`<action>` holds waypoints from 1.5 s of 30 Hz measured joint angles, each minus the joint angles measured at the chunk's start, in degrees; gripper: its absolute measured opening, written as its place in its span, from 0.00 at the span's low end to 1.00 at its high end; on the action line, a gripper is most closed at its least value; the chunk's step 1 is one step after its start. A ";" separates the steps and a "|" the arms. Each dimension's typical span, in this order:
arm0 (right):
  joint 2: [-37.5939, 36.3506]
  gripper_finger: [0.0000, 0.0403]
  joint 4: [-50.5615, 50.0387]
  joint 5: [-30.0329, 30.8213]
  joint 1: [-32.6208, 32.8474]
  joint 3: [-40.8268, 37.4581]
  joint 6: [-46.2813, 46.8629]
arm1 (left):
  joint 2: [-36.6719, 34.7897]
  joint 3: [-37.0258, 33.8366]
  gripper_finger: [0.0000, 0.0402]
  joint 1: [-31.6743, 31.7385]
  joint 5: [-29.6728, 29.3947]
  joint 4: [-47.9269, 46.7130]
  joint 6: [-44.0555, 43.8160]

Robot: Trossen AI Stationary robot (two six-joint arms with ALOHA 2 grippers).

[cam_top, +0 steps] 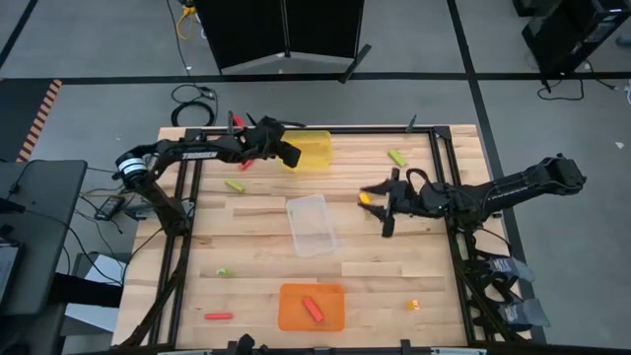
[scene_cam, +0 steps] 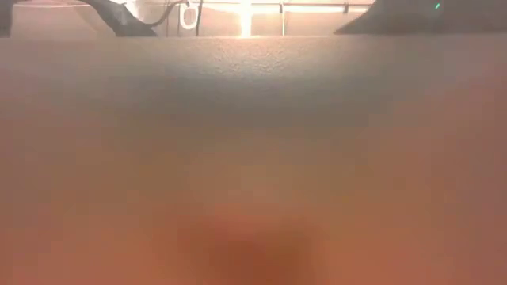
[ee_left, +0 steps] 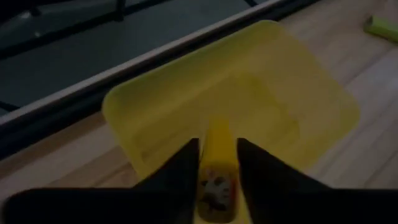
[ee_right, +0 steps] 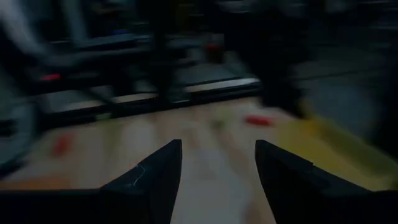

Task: Sort blocks
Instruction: Put the top left yellow block into the yellow bin, then put the top right green block into the transparent bin

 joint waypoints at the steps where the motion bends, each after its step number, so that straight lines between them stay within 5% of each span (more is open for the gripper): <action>1: 0.00 0.54 -0.45 2.30 -0.44 0.00 0.87 | 0.05 0.10 0.35 -0.02 0.47 0.15 0.04; 9: 0.00 0.58 -16.94 8.84 -8.98 0.00 14.42 | -7.18 0.15 0.62 -1.57 3.20 0.64 2.51; 15: 0.00 0.59 -32.39 8.93 -18.91 0.63 21.14 | -18.53 0.17 0.61 -7.76 0.58 -2.54 3.26; 21: 0.15 0.59 -43.39 3.02 -30.65 4.31 20.44 | -26.91 0.17 0.56 -17.73 -10.52 -8.91 3.57; 29: 7.19 0.66 -45.37 -8.77 -45.08 4.69 15.37 | -32.56 0.15 0.53 -30.91 -21.15 -11.39 1.01; 45: 25.51 0.74 -34.61 -8.21 -53.03 4.68 7.15 | -35.02 0.15 0.53 -50.69 -36.71 -31.99 -20.95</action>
